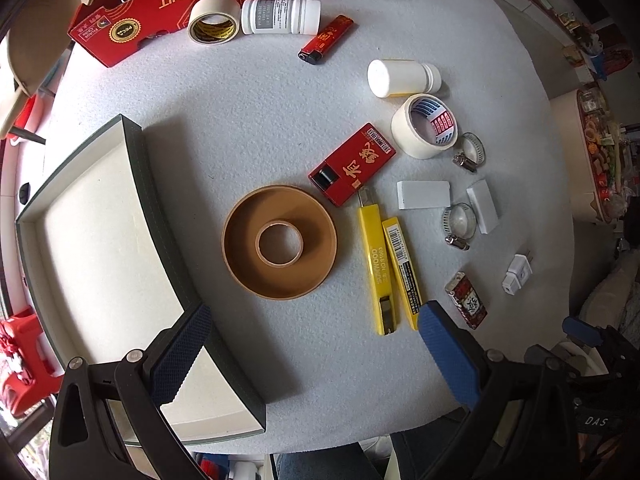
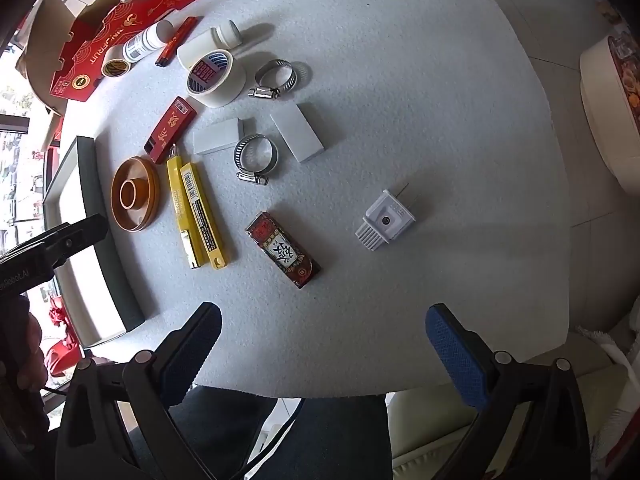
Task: Organize rigid objects
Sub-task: 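Move left tool toward brown ring while right tool approaches white plug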
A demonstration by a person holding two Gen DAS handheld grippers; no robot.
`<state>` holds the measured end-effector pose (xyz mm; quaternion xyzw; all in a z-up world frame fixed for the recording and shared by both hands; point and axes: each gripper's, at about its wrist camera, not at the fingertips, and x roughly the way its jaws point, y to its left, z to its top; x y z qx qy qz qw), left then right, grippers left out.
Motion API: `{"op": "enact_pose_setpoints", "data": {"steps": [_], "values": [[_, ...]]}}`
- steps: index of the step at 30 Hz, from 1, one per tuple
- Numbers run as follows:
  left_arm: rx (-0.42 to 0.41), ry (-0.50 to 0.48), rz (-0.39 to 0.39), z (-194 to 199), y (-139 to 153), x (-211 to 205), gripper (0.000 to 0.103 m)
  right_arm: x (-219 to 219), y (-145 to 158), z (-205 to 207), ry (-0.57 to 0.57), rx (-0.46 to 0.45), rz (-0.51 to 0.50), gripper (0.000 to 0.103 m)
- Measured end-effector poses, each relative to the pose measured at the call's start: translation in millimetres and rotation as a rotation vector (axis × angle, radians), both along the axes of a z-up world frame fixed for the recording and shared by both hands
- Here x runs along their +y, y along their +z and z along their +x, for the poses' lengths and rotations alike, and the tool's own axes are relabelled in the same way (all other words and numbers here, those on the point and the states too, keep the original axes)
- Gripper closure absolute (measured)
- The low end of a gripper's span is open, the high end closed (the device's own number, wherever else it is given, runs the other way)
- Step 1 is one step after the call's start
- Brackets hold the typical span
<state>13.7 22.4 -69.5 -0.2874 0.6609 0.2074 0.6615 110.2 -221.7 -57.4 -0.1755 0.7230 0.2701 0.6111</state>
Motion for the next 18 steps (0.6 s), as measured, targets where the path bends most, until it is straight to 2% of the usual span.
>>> {"op": "enact_pose_setpoints", "data": {"steps": [3, 9, 11, 18], "values": [[0.026, -0.025, 0.041, 7.2, -12.1, 1.5, 0.000, -2.4, -6.6, 4.9, -0.030, -0.006, -0.004, 0.000], [0.052, -0.011, 0.058, 9.5, -32.3, 10.9, 0.000, -18.7, -15.3, 26.1, -0.053, -0.037, -0.046, 0.000], [0.057, -0.009, 0.063, 8.7, -36.5, 12.5, 0.000, -8.8, -33.4, 28.4, -0.052, -0.060, -0.035, 0.000], [0.081, -0.023, 0.093, 4.6, -52.3, 17.2, 0.000, -16.4, -60.4, 35.3, -0.085, -0.052, -0.029, 0.000]]}}
